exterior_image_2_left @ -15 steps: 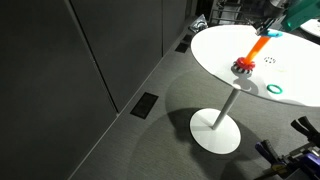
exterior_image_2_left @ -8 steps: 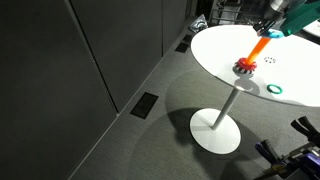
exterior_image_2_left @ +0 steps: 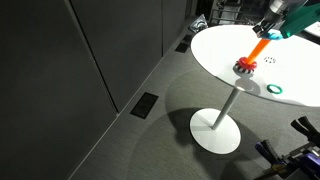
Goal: Move the ring stacking stand to the right, pick up the blue ring and stack it on the ring stacking stand
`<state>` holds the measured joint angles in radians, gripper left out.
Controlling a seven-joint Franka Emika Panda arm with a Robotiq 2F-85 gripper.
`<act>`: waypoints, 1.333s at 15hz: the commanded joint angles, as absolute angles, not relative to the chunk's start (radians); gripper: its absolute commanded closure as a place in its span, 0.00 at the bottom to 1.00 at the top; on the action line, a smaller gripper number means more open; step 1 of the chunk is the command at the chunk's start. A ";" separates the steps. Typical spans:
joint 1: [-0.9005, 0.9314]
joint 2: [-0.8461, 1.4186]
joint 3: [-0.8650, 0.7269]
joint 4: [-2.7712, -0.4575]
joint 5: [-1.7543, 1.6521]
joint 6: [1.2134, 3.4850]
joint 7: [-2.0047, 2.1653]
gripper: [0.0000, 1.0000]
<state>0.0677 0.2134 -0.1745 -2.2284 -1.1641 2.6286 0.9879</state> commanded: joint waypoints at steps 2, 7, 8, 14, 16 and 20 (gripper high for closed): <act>0.068 0.203 -0.178 -2.238 -1.182 2.641 1.005 0.37; 0.059 0.200 -0.172 -2.240 -1.139 2.650 0.967 0.01; 0.019 0.196 -0.132 -2.242 -1.100 2.648 0.927 0.00; -0.039 0.191 -0.071 -2.248 -0.680 2.665 0.550 0.00; -0.039 0.188 -0.065 -2.239 -0.521 2.636 0.409 0.00; -0.036 0.173 -0.063 -2.209 -0.274 2.550 0.197 0.00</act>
